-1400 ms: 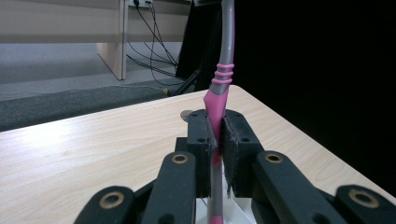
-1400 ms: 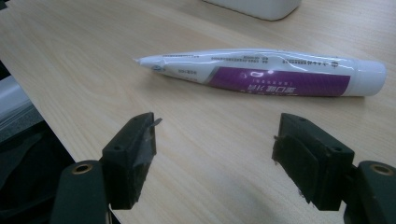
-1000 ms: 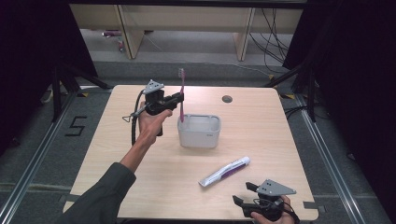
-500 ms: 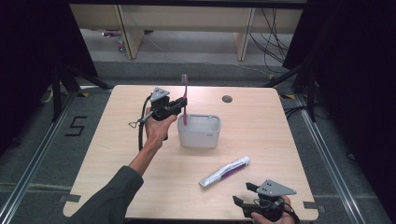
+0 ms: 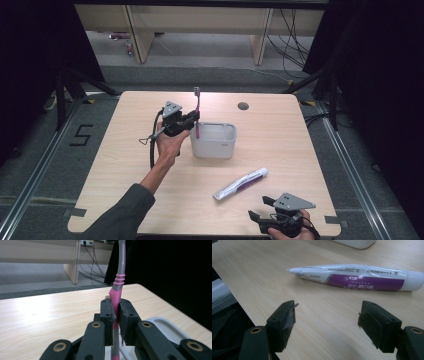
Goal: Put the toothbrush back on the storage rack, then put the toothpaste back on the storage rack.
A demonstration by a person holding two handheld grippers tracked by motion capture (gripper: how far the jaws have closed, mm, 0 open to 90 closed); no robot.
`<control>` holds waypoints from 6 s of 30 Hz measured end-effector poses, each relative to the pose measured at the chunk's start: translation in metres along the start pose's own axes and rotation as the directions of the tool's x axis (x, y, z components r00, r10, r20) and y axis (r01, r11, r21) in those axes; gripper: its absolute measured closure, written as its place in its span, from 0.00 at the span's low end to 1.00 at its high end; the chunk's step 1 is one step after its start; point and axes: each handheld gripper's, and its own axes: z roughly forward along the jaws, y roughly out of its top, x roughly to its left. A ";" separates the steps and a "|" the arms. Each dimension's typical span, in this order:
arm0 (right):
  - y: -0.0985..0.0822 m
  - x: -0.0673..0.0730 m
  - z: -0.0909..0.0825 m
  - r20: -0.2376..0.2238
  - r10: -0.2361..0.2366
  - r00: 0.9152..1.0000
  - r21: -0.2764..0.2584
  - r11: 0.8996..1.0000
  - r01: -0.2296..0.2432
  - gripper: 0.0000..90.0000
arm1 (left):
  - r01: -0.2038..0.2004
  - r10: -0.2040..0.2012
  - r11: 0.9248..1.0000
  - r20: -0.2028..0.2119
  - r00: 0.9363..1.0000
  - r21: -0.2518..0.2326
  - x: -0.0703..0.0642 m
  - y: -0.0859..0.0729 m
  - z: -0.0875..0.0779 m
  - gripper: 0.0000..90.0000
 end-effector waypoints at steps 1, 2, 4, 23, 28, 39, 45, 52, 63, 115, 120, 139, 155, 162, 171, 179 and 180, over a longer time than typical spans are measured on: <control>0.000 0.001 0.000 0.005 0.005 1.000 0.002 1.000 -0.005 0.33 | 0.002 -0.002 1.000 0.001 1.000 0.000 0.000 -0.001 0.000 0.91; 0.000 0.001 -0.001 0.008 0.004 1.000 0.002 1.000 -0.004 0.33 | 0.001 -0.001 1.000 0.001 1.000 0.000 0.000 -0.003 0.000 0.91; 0.000 0.000 -0.001 0.012 0.003 1.000 0.000 1.000 -0.003 0.33 | -0.007 0.007 1.000 -0.001 1.000 0.007 -0.001 -0.006 0.000 0.91; 0.000 0.001 0.000 0.014 0.016 1.000 0.008 1.000 -0.016 0.33 | -0.043 0.044 0.998 -0.021 0.999 0.054 -0.004 -0.021 0.000 0.91; 0.000 0.000 0.000 0.012 0.002 1.000 0.010 1.000 -0.002 0.33 | -0.043 0.045 0.997 -0.033 0.998 0.071 -0.005 -0.024 0.001 0.90; -0.001 -0.001 0.002 0.005 0.004 1.000 0.016 1.000 -0.004 0.33 | -0.067 0.071 0.996 -0.061 0.996 0.059 -0.008 -0.023 -0.002 0.76; -0.001 -0.001 0.002 0.007 0.014 1.000 0.017 1.000 -0.015 0.33 | -0.054 0.059 0.997 -0.086 0.995 0.058 -0.005 -0.020 -0.009 0.62; -0.001 -0.001 0.001 0.009 0.019 1.000 0.014 1.000 -0.019 0.33 | -0.036 0.043 0.996 -0.094 0.995 0.077 -0.006 -0.015 -0.020 0.52; -0.001 0.000 0.001 0.008 0.017 1.000 0.015 1.000 -0.017 0.33 | 0.002 0.000 0.992 -0.016 1.000 0.123 -0.003 -0.012 -0.063 0.42; -0.001 0.001 0.002 0.013 0.036 0.999 0.031 0.999 -0.036 0.33 | -0.164 0.110 0.958 0.227 0.968 0.236 0.007 -0.116 -0.190 0.17; -0.001 -0.003 0.002 0.008 -0.021 1.000 0.020 1.000 0.021 0.33 | -0.196 0.142 0.945 0.212 0.967 0.262 0.007 -0.123 -0.196 0.17; 0.000 -0.002 0.005 0.016 -0.038 0.999 0.028 0.999 0.037 0.33 | -0.270 0.218 0.910 0.190 0.957 0.315 -0.001 -0.139 -0.210 0.17; 0.023 0.000 0.007 -0.076 -0.266 0.961 0.083 0.959 0.272 0.33 | -0.322 0.259 0.878 0.212 0.942 0.355 0.000 -0.141 -0.210 0.17; 0.045 -0.011 0.016 -0.083 -0.346 0.935 0.172 0.919 0.355 0.34 | -0.325 0.258 0.874 0.221 0.941 0.363 -0.001 -0.141 -0.210 0.17; 0.067 -0.029 0.032 -0.117 -0.430 0.895 0.256 0.858 0.446 0.34 | -0.306 0.244 0.893 0.216 0.946 0.331 -0.002 -0.140 -0.211 0.17; 0.081 -0.039 0.047 -0.136 -0.480 0.867 0.332 0.803 0.496 0.36 | -0.267 0.205 0.903 0.210 0.956 0.336 0.001 -0.139 -0.212 0.17; 0.083 -0.040 0.048 -0.133 -0.473 0.871 0.349 0.800 0.488 0.36 | -0.267 0.207 0.906 0.206 0.956 0.330 0.001 -0.139 -0.211 0.17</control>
